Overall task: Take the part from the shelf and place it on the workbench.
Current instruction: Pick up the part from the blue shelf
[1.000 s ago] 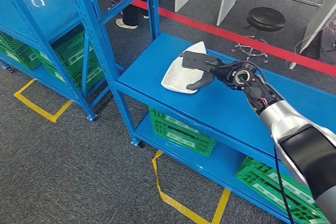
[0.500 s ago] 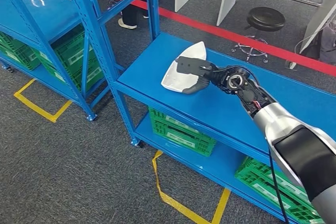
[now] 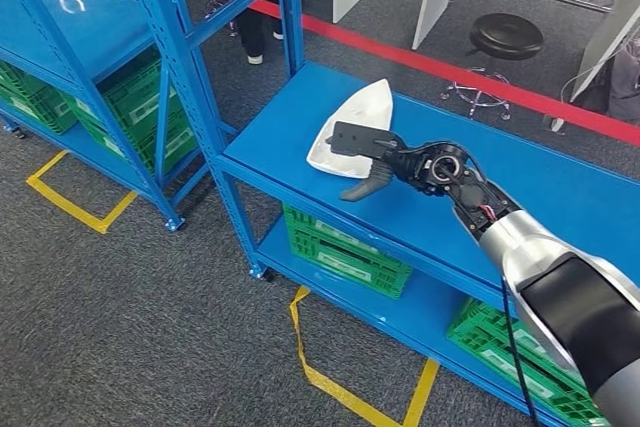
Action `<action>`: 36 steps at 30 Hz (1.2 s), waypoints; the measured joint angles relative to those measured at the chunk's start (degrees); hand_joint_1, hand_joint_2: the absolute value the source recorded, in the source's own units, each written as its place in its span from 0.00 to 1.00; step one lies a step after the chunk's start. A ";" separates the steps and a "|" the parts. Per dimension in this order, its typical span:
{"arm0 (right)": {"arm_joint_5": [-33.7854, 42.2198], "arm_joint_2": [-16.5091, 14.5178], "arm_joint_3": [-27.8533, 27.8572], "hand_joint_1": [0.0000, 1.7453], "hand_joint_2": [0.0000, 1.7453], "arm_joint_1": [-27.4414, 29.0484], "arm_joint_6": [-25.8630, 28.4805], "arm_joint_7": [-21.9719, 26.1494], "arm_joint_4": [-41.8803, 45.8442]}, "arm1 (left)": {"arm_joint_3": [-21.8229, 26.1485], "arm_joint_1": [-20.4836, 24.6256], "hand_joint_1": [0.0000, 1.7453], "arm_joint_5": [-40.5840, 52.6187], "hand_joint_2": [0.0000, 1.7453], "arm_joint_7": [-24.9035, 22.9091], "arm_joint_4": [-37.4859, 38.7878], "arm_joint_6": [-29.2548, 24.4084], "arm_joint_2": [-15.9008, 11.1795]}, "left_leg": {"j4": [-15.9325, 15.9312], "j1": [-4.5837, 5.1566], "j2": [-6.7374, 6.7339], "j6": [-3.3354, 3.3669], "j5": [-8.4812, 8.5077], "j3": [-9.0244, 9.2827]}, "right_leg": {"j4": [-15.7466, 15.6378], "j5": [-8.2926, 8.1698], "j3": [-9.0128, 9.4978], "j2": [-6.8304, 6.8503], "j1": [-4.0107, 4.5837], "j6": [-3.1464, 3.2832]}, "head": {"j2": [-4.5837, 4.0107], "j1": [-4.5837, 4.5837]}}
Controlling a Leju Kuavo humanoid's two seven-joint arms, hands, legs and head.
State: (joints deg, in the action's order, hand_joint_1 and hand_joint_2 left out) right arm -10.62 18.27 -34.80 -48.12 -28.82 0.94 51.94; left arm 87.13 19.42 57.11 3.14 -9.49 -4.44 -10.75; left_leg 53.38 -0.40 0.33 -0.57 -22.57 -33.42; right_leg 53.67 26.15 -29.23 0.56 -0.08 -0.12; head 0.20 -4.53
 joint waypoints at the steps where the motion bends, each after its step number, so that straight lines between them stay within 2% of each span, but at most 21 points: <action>1: 0.32 0.00 0.01 0.00 1.00 0.47 -0.02 -0.40 0.62 | 0.01 0.00 0.00 -0.01 0.00 0.00 0.00 0.00 0.00 | 0.00 0.00 0.00 0.00 0.00 0.00 | 0.00 0.00 0.00 0.00 0.00 0.00 | 0.00 0.00; 15: -4.08 0.02 -0.22 0.00 1.00 1.87 2.93 0.40 2.30 | 0.00 -0.01 0.00 0.17 0.00 0.01 0.00 -0.02 0.00 | 0.00 0.00 -0.02 0.00 0.00 0.01 | 0.00 0.00 -0.01 -0.03 -0.01 0.00 | 0.00 0.00; 27: -7.45 0.02 -0.84 0.00 1.00 1.17 5.15 2.65 -1.23 | -0.01 0.02 0.00 0.49 0.00 0.01 0.00 -0.04 0.00 | 0.00 0.00 -0.03 0.00 0.00 0.01 | 0.00 0.00 -0.01 -0.03 -0.01 0.00 | 0.00 0.00; 36: -12.73 0.13 -1.58 0.00 1.00 -0.76 8.16 3.73 -4.66 | 0.02 0.01 0.00 0.49 0.00 0.00 0.00 -0.03 -0.01 | 0.00 0.00 -0.03 0.00 0.00 0.01 | 0.00 0.00 -0.01 -0.03 -0.01 0.00 | 0.00 0.00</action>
State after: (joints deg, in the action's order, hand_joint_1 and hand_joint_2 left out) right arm -23.34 18.40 -36.38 -48.87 -20.67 4.67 47.28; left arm 87.14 19.43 57.60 3.14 -9.49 -4.46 -10.76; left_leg 53.38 -0.40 0.30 -0.57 -22.57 -33.40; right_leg 53.67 26.15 -29.24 0.53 -0.09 -0.12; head 0.20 -4.53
